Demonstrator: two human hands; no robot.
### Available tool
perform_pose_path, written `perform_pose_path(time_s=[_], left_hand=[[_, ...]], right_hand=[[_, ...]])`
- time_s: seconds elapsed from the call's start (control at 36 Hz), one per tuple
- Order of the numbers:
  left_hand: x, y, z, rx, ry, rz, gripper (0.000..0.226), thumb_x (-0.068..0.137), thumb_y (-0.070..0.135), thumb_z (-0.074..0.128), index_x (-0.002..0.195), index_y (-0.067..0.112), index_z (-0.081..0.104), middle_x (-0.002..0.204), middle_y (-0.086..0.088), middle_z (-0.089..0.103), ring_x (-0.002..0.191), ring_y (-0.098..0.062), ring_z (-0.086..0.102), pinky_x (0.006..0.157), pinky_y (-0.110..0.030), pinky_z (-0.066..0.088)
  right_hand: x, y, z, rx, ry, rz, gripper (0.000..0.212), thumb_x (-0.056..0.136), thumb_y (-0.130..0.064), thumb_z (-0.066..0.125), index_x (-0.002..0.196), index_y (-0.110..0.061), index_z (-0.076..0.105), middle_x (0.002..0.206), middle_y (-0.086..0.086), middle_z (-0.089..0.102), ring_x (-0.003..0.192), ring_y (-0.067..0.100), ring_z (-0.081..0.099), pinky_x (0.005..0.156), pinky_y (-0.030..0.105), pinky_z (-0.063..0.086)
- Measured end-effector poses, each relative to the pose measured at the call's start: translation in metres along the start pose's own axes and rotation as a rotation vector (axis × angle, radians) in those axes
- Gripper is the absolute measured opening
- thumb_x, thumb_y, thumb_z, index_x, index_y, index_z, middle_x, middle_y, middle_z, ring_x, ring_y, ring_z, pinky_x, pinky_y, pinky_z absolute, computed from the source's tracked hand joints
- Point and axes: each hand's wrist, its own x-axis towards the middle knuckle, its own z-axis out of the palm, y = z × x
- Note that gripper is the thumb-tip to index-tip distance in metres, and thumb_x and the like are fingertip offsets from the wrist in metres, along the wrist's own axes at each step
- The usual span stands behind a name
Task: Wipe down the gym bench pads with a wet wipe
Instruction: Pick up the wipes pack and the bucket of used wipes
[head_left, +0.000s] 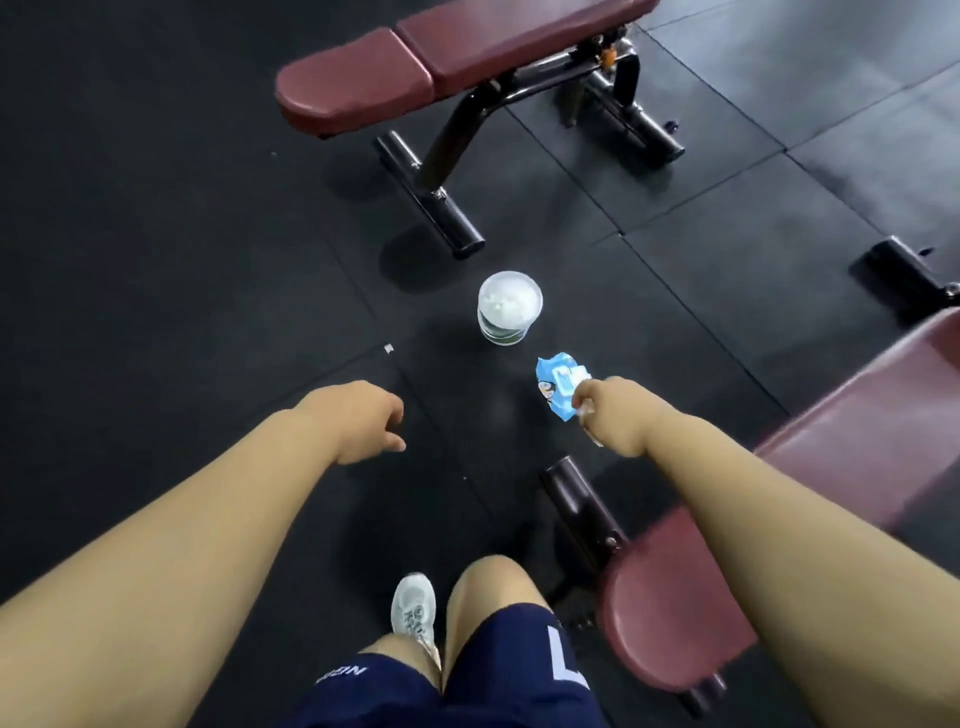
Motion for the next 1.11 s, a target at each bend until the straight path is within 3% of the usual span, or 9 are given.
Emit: perform_pose_path(time_s=[0.19,0.33,0.47,0.56,0.69,0.75,0.83,0.92,1.11], left_hand=[[0.115,0.004,-0.051,0.019,-0.061,0.093,0.036,0.090,0.050,0.053,0.119,0.030,0.054,0.111,0.009,0.057,0.096,-0.014,0.055,0.076,-0.028,0.045],[0.213,0.000,-0.083,0.006,-0.083,0.091,0.036,0.090,0.049,0.052,0.121,0.030,0.053,0.115,0.010,0.057,0.098,-0.013,0.054,0.079,-0.029,0.045],[0.308,-0.007,-0.099,-0.031,-0.141,0.061,0.035,0.090,0.049,0.051,0.120,0.031,0.054,0.114,0.010,0.058,0.099,-0.013,0.054,0.082,-0.031,0.047],[0.365,-0.009,-0.102,-0.029,-0.160,0.084,0.036,0.091,0.048,0.051,0.121,0.029,0.053,0.112,0.009,0.057,0.097,-0.014,0.052,0.083,-0.033,0.047],[0.457,-0.015,-0.091,-0.089,-0.178,0.088,0.033,0.090,0.047,0.052,0.118,0.030,0.056,0.114,0.010,0.059,0.101,-0.013,0.055,0.082,-0.033,0.047],[0.495,-0.017,-0.080,-0.089,-0.190,0.102,0.032,0.090,0.047,0.052,0.117,0.030,0.056,0.114,0.009,0.059,0.100,-0.013,0.054,0.084,-0.034,0.048],[0.557,-0.017,-0.059,-0.056,-0.212,0.143,0.033,0.091,0.046,0.051,0.119,0.029,0.054,0.117,0.009,0.057,0.102,-0.012,0.053,0.084,-0.034,0.047],[0.619,-0.016,-0.037,0.003,-0.208,0.188,0.032,0.092,0.046,0.049,0.119,0.029,0.053,0.116,0.010,0.056,0.102,-0.013,0.053,0.083,-0.034,0.048],[0.731,-0.010,0.002,0.139,-0.135,0.280,0.032,0.092,0.048,0.049,0.117,0.029,0.053,0.110,0.011,0.055,0.094,-0.012,0.053,0.073,-0.031,0.046]], right_hand=[[0.089,0.023,-0.026,0.131,0.014,0.114,0.028,0.099,-0.024,0.038,0.119,-0.013,0.056,0.119,0.010,0.056,0.105,0.029,0.054,0.090,0.038,0.045],[0.182,0.051,-0.042,0.185,0.050,0.116,0.031,0.100,-0.015,0.033,0.112,-0.006,0.060,0.098,0.006,0.046,0.092,0.024,0.048,0.079,0.030,0.041],[0.275,0.071,-0.050,0.197,0.008,0.139,0.034,0.097,-0.011,0.036,0.120,-0.010,0.062,0.114,0.008,0.051,0.100,0.027,0.052,0.082,0.030,0.042],[0.329,0.081,-0.047,0.267,0.014,0.177,0.039,0.092,-0.008,0.040,0.122,-0.020,0.060,0.116,0.005,0.052,0.095,0.024,0.052,0.075,0.029,0.042],[0.412,0.091,-0.021,0.412,0.072,0.275,0.041,0.089,-0.013,0.042,0.127,-0.026,0.049,0.103,-0.002,0.056,0.088,0.023,0.051,0.084,0.035,0.045],[0.448,0.097,-0.006,0.421,0.078,0.275,0.038,0.090,-0.014,0.045,0.127,-0.021,0.047,0.096,-0.004,0.052,0.084,0.020,0.048,0.076,0.031,0.042],[0.505,0.107,0.017,0.424,0.062,0.257,0.029,0.090,-0.014,0.048,0.118,-0.017,0.054,0.106,0.000,0.057,0.084,0.017,0.046,0.069,0.027,0.036],[0.564,0.119,0.045,0.448,0.077,0.256,0.028,0.088,-0.014,0.050,0.115,-0.019,0.056,0.109,0.001,0.058,0.086,0.018,0.050,0.069,0.029,0.041],[0.670,0.154,0.109,0.522,0.147,0.254,0.034,0.092,-0.025,0.056,0.125,-0.022,0.053,0.121,0.000,0.056,0.102,0.020,0.056,0.085,0.034,0.049]])
